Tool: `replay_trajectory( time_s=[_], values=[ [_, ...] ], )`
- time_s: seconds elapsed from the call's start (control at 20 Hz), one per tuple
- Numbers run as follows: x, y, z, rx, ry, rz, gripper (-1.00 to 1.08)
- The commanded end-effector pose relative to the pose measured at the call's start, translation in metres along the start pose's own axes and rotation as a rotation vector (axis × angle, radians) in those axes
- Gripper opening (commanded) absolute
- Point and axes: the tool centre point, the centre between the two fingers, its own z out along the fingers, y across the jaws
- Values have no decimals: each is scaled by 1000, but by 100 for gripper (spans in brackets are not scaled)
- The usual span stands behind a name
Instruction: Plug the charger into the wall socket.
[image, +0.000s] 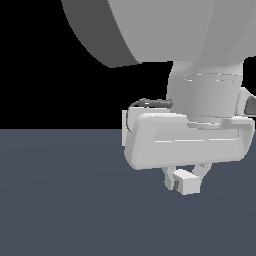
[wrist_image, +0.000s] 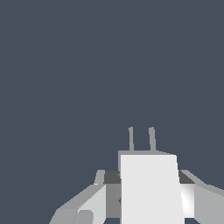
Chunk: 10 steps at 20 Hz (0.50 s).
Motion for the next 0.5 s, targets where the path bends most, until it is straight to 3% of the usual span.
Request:
replay_trajectory(
  time_s=[0.0, 0.45],
  values=[
    [0, 0, 0, 0, 0, 0, -100],
    [3, -2, -2, -1, 1, 5, -100]
  ],
)
